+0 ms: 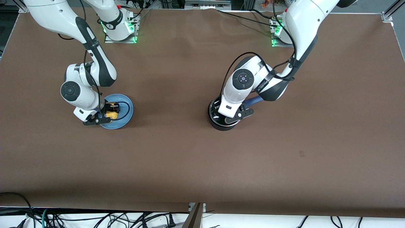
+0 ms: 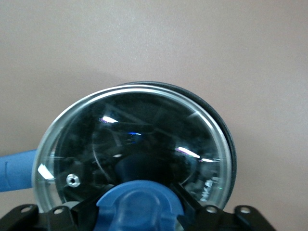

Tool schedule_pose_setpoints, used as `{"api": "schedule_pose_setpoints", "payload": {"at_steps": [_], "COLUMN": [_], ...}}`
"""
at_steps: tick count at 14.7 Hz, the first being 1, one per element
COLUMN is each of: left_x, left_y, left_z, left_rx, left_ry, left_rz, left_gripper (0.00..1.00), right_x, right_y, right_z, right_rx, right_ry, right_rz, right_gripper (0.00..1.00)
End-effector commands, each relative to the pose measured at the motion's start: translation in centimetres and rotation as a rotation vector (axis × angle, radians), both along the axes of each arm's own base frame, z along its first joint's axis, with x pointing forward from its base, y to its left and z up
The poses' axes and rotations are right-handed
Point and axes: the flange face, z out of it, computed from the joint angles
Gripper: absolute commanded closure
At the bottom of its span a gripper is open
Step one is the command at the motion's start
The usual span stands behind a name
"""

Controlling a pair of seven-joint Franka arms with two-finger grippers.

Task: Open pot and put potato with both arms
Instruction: 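Grasp the lid knob with the left gripper while the right gripper grasps the potato, then lift the lid off with the left gripper while the right gripper lifts the potato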

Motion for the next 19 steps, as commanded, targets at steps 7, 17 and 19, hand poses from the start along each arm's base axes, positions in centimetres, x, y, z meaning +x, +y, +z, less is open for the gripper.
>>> {"api": "schedule_pose_setpoints", "payload": {"at_steps": [7,17,19], "left_x": [1.1,2.4,3.0], "left_y": [0.5,13.2,18.6], "left_z": [1.8,14.6,15.3], "left_rx": [0.026,0.155,0.166], "left_ry": [-0.026,0.029,0.049], "left_rz": [-0.039,-0.219,-0.292], "left_gripper": [1.0,1.0,1.0], "right_x": [3.3,-0.1,-1.0], "right_y": [11.1,35.2,38.1], "right_z": [11.9,16.8,16.1], "right_rx": [0.06,0.155,0.169], "right_ry": [-0.044,-0.105,-0.101], "right_rz": [0.057,-0.244,-0.311], "right_gripper": [0.59,0.59,0.59]}}
